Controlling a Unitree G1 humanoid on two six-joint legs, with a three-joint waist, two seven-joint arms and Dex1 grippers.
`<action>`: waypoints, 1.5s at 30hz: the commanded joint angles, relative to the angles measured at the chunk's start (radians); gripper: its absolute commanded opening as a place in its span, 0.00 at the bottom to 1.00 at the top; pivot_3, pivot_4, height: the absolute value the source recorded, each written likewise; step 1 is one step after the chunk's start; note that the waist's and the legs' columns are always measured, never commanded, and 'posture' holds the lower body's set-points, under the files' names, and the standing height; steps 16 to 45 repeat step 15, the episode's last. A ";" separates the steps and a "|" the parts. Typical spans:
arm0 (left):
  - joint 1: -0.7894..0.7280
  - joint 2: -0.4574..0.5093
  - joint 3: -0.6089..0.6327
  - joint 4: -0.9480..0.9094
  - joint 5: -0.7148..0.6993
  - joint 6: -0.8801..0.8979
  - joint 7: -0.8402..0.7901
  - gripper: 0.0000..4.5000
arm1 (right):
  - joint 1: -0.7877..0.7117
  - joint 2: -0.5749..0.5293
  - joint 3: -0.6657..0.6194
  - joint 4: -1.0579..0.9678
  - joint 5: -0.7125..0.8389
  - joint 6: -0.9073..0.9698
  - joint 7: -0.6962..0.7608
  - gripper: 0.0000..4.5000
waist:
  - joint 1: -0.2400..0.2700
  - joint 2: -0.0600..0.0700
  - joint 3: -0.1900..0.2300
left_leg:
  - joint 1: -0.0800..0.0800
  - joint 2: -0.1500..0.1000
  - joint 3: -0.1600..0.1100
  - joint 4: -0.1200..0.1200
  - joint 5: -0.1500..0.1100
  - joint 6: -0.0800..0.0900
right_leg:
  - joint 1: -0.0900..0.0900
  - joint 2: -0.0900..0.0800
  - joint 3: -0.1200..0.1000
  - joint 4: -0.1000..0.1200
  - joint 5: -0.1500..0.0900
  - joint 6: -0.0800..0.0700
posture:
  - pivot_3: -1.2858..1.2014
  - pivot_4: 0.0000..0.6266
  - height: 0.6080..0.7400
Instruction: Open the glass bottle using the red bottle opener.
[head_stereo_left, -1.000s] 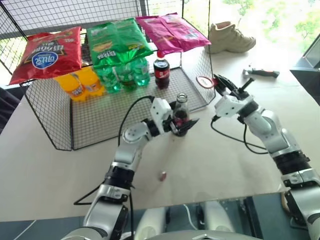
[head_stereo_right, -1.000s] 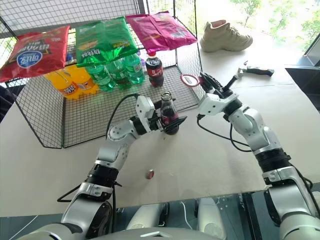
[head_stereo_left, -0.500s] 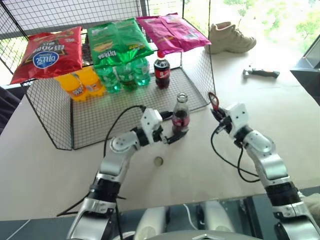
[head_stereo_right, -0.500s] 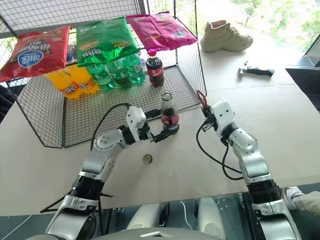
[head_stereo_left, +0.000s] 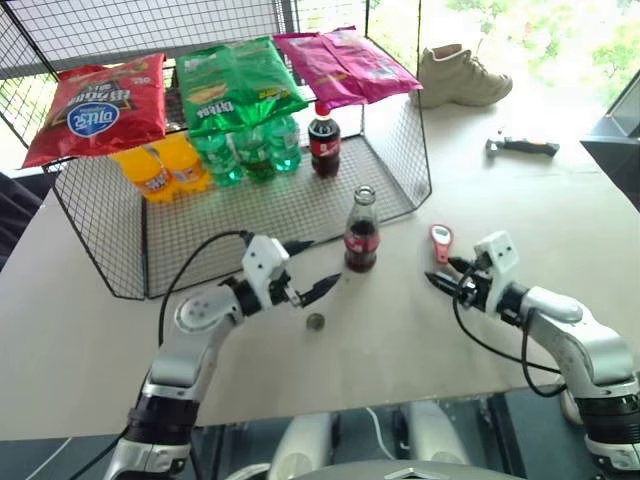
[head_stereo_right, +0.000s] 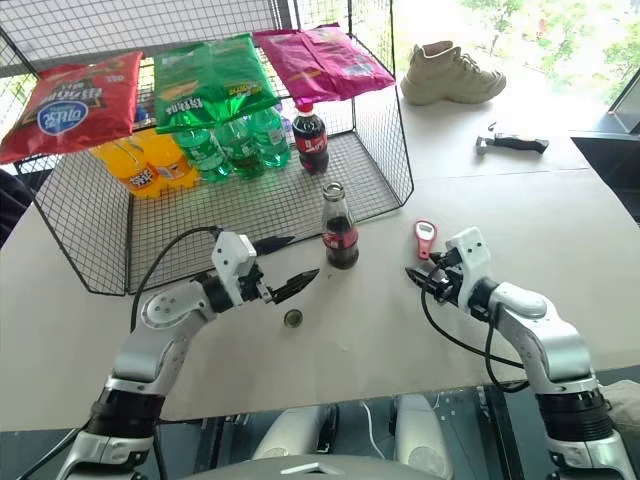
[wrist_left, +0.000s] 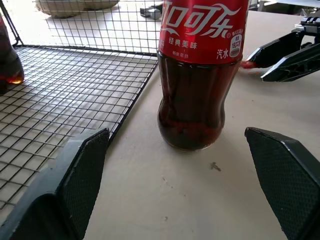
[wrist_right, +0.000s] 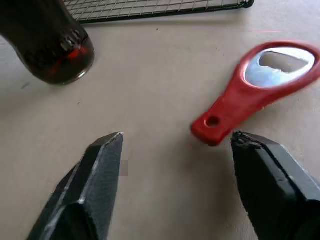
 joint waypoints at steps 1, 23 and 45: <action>0.072 0.029 0.093 -0.093 -0.033 0.033 0.046 1.00 | 0.046 -0.067 -0.084 -0.024 0.015 -0.059 0.080 0.99 | 0.000 0.000 0.000 | 0.000 0.000 0.000 0.000 0.000 0.000 | 0.000 0.000 0.000 0.000 0.000 0.000 | 0.52 0.24 1.00; 0.367 0.033 0.225 -0.179 -0.048 0.062 0.119 1.00 | 0.110 -0.185 -0.234 0.322 -0.012 -0.554 0.449 0.99 | 0.002 0.000 0.000 | 0.003 0.001 0.002 0.001 0.000 0.001 | 0.003 0.000 0.000 0.000 0.000 0.000 | 0.52 0.24 1.00; 0.367 0.033 0.225 -0.179 -0.048 0.062 0.119 1.00 | 0.110 -0.185 -0.234 0.322 -0.012 -0.554 0.449 0.99 | 0.002 0.000 0.000 | 0.003 0.001 0.002 0.001 0.000 0.001 | 0.003 0.000 0.000 0.000 0.000 0.000 | 0.52 0.24 1.00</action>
